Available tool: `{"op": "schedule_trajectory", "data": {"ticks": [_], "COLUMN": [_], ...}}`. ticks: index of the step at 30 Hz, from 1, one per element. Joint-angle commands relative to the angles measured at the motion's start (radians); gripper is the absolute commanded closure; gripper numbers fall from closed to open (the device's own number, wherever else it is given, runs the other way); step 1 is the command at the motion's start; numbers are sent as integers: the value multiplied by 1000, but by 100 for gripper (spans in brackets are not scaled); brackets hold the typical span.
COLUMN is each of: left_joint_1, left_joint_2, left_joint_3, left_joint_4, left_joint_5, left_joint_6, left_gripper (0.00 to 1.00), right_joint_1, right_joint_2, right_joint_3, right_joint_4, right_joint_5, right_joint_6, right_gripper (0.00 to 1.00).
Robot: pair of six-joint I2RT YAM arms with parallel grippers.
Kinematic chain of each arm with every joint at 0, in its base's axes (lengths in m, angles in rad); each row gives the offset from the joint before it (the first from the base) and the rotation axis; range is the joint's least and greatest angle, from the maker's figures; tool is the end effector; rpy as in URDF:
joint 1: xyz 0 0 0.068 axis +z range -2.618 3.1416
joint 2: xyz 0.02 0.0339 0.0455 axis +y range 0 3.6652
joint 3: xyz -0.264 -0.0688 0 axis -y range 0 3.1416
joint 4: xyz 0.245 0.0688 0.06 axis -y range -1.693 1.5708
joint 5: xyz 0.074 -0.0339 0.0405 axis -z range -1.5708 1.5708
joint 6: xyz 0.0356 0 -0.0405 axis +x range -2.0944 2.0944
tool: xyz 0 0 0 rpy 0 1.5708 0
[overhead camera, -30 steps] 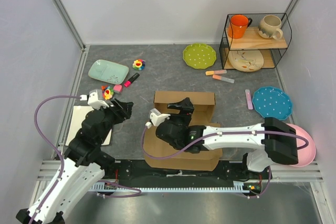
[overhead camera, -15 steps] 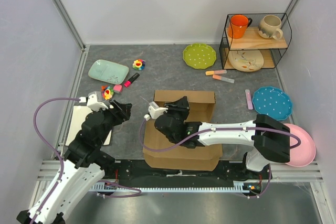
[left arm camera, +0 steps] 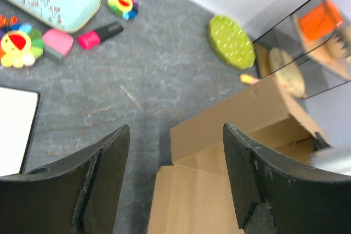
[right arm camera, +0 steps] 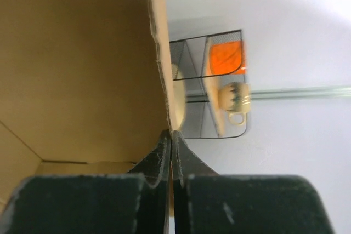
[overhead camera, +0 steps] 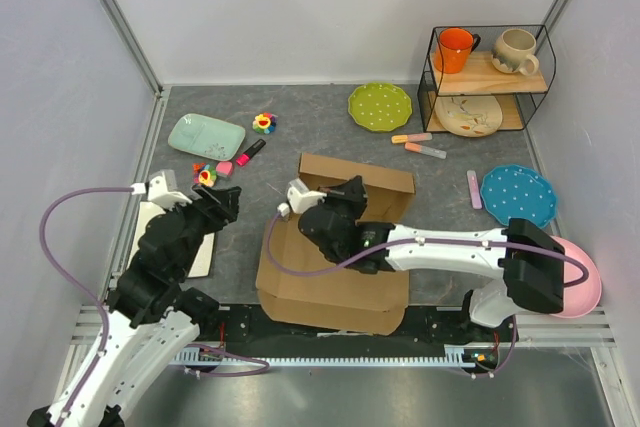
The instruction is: Fold the paper box
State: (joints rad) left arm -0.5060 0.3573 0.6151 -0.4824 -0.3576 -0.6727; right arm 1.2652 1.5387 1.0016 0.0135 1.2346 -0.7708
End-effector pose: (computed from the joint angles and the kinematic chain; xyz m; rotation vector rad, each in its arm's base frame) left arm 0.0926 -0.0371 0.3024 -0.4068 1.7654 -0.5252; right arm 0.1304 0.3017 0.2607 -1.0775 1.4808 -0.9269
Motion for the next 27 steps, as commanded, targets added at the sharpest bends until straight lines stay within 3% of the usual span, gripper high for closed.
{"op": "schedule_trajectory", "data": {"ticks": [1,4,9,10,13,17,24,27], "left_joint_1": [6,4,4,4,6,4,4,3], "left_joint_2": [3,9,43,49,51,31,6,0], "left_joint_3": [129,193,281,287,290,241,153,129], "left_joint_4": [42,71,100,100,100,100,100,102], "left_joint_5": [-64,-75,-57,-54,-29,-3,62,85], "left_joint_6": [44,79,110,110,98,70,12,-5], "left_gripper": [25,25,25,25,25,25,27,27], "right_joint_1": [-125,-286,-627,-683,-863,-981,-1004,-983], "right_joint_2": [-42,-43,-51,-58,-72,-101,-170,-206], "right_joint_3": [321,504,597,585,502,364,122,22], "right_joint_4": [-469,-685,-803,-810,-767,-681,-515,-474], "right_joint_5": [-73,-300,-702,-889,-1187,-1420,-1515,-1464], "right_joint_6": [450,629,910,951,1083,1264,1619,1738], "right_gripper": [100,100,100,100,100,100,100,100]}}
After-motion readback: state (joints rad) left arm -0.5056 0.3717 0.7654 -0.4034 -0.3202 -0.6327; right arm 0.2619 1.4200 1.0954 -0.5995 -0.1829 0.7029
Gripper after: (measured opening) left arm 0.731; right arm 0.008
